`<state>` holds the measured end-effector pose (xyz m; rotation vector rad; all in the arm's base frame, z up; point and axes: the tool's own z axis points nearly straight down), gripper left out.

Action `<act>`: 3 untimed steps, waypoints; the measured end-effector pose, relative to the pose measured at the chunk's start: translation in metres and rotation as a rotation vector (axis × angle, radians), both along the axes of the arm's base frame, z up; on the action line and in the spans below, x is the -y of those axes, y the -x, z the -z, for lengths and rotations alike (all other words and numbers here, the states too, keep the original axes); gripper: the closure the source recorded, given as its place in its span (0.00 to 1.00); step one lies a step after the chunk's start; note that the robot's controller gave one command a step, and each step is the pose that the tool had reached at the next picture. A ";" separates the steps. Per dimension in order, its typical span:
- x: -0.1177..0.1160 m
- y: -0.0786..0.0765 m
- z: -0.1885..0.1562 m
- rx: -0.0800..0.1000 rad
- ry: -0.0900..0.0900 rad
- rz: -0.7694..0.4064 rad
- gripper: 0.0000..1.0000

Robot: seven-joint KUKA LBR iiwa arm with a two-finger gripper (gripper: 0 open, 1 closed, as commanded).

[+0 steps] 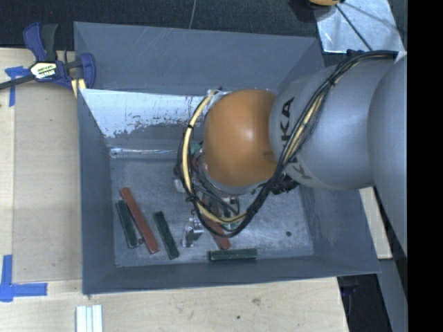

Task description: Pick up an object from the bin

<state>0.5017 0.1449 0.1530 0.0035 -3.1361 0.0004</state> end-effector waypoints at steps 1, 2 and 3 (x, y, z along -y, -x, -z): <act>0.000 -0.002 -0.004 0.007 -0.001 0.002 0.00; -0.014 0.003 0.052 0.013 -0.003 -0.012 0.00; -0.022 -0.005 0.072 0.017 -0.007 0.208 1.00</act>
Offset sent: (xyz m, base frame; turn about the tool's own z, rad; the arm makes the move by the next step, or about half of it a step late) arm -0.0083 0.0215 -0.0830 -0.0174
